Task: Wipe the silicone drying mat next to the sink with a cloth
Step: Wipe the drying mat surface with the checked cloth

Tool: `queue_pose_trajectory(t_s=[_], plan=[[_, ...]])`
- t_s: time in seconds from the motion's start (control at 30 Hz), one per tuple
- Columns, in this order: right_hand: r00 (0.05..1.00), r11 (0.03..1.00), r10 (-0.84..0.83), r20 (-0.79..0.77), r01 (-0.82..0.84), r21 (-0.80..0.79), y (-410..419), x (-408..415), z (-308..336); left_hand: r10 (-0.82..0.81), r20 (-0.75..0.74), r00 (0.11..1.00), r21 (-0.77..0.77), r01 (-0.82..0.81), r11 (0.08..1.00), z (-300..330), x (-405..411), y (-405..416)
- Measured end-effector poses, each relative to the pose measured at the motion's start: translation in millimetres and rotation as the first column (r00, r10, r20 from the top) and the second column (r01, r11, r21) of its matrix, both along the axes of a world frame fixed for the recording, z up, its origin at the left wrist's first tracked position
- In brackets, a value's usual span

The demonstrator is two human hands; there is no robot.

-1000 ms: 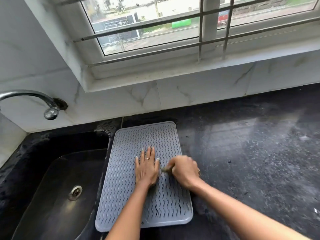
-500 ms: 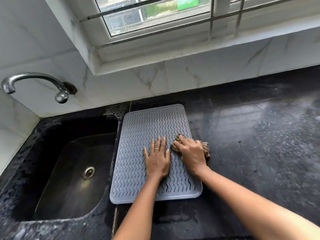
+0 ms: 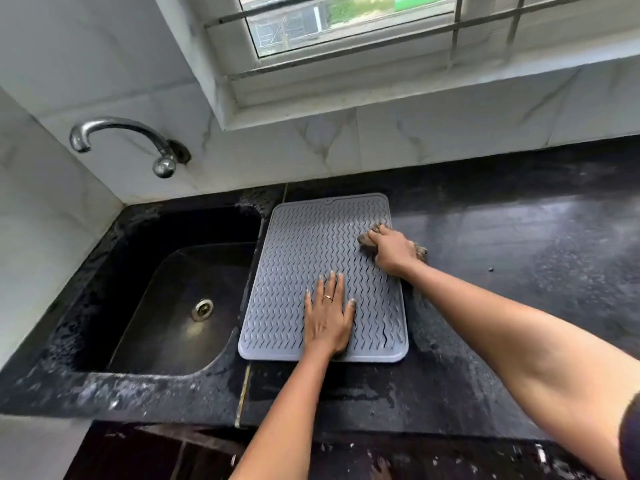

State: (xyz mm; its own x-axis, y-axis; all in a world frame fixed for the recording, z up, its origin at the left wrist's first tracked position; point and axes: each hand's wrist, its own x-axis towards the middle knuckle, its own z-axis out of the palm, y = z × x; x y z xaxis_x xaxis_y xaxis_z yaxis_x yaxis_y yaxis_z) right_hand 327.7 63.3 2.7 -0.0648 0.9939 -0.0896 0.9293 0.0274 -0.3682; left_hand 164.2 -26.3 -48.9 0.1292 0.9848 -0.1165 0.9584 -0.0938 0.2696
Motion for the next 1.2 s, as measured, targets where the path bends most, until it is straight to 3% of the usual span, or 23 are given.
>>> queue_pose_trajectory(t_s=[0.1,0.23,0.4,0.5,0.63,0.67,0.73,0.83,0.9,1.03,1.13,1.2], plan=[[0.997,0.977,-0.008,0.077,-0.009,0.214,-36,-2,-25,0.009,-0.019,1.000,0.014,-0.009,1.000,1,1,-2],[0.998,0.914,-0.052,-0.029,0.059,0.401,-97,-11,-35,0.003,-0.059,0.998,-0.016,-0.004,1.000,4,3,-3],[0.988,0.945,-0.065,-0.142,0.107,0.308,-103,-5,-8,0.001,-0.066,0.998,-0.038,-0.004,0.999,6,4,-4],[0.969,0.926,-0.054,-0.239,0.138,0.352,-59,-10,11,0.005,-0.057,0.998,-0.027,-0.007,1.000,6,3,-4],[0.998,0.999,0.047,-0.033,-0.046,0.027,-25,-22,4,0.015,-0.020,1.000,-0.008,-0.015,1.000,1,2,-5],[0.998,0.998,0.050,0.024,-0.051,0.034,-30,-24,-4,0.018,-0.018,1.000,0.000,-0.018,1.000,0,2,-4],[0.996,0.977,0.011,0.083,-0.029,0.211,-60,-29,-22,0.023,-0.026,0.999,0.010,-0.023,1.000,-2,2,-3],[0.999,0.902,-0.037,-0.039,0.051,0.428,-116,-38,-37,0.023,-0.032,0.999,0.016,-0.022,1.000,-3,1,-3],[0.997,0.873,-0.025,-0.073,0.058,0.484,-144,-39,-41,0.019,-0.027,0.999,0.004,-0.019,1.000,-2,1,-4],[0.980,0.916,-0.055,-0.193,0.126,0.381,-161,-36,-29,0.032,0.023,0.999,-0.071,-0.030,0.997,6,2,0],[0.928,0.922,-0.126,-0.350,0.240,0.303,-136,-29,-16,0.075,0.149,0.986,-0.144,-0.054,0.988,15,-2,3],[0.930,0.938,-0.128,-0.345,0.227,0.262,-113,-25,-11,0.107,0.235,0.966,-0.159,-0.070,0.985,17,-6,1]])
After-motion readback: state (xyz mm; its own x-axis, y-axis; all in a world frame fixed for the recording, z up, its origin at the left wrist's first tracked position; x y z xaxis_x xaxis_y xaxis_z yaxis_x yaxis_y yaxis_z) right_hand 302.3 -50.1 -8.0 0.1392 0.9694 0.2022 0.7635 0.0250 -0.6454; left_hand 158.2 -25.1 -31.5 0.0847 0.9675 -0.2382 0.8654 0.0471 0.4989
